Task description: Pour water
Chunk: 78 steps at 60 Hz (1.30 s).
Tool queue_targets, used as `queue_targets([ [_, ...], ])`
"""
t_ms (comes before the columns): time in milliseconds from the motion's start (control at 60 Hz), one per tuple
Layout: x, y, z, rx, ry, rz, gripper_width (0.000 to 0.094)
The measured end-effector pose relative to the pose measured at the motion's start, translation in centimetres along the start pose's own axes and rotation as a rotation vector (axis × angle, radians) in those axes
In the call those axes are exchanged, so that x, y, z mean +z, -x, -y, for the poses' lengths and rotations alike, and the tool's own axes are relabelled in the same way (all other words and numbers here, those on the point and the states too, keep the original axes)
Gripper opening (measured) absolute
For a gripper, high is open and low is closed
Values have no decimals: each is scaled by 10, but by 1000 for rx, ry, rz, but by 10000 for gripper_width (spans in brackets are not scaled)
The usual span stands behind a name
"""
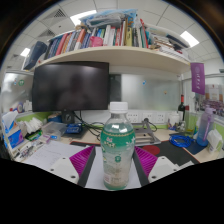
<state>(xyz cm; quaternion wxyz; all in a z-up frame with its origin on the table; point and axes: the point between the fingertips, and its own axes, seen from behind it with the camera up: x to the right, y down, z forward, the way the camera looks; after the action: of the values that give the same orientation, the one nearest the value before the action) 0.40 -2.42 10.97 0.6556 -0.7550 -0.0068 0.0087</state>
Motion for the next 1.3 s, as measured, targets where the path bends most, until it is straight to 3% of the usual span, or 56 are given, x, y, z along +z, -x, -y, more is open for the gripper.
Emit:
queue_targets([
  [100,11,-10,-1,-6,-5,-28,508],
  [400,19,-5,1,-25,-29,-40,310],
  [533,20,7,5,-6,-37,-35,283],
  [617,22,33,14,44,-58,25,283],
  [750,34,98,54,226,-112,162,284],
  [867,50,148,93,669,-119,369,301],
  [933,59,153,117,926,-129,426,300],
  [1067,83,132,125,1246,-114,375,301],
  [1217,107,133,127,1653,-12,458,301],
  [1300,112,122,132,1786,-35,466,301],
])
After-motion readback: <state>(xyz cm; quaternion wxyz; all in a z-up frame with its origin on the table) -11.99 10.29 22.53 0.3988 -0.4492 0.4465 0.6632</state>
